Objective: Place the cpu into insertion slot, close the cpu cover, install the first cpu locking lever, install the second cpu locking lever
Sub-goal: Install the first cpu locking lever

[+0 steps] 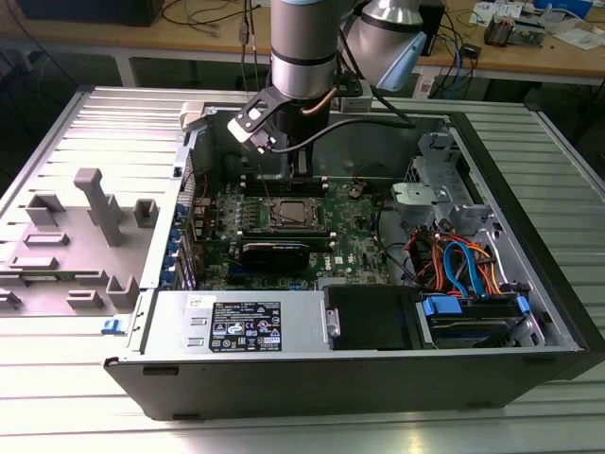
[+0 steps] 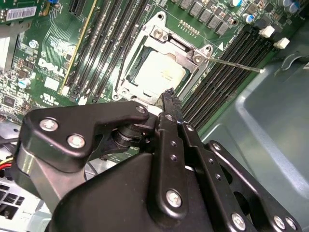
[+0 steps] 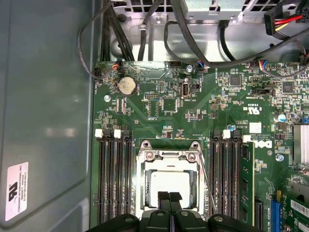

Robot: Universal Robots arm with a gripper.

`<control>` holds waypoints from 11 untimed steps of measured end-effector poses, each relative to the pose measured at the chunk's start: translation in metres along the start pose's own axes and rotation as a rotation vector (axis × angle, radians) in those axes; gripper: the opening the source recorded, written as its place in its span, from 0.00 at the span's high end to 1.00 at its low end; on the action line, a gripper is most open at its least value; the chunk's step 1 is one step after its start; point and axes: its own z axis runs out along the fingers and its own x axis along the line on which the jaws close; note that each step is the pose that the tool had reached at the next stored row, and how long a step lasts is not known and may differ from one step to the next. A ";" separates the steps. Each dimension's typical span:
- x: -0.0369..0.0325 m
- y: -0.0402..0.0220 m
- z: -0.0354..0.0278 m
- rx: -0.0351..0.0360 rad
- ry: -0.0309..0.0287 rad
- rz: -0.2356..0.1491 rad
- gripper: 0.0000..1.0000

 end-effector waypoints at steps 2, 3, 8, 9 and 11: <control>0.0000 0.0000 0.0000 0.0009 0.0007 -0.030 0.89; 0.0000 0.0000 0.0000 0.0013 0.0012 -0.045 0.89; 0.0000 0.0001 -0.0043 0.0023 0.0020 -0.078 0.89; 0.0000 0.0001 -0.0043 0.0022 0.0021 -0.080 0.89; 0.0000 0.0001 -0.0044 0.0030 0.0027 -0.104 0.89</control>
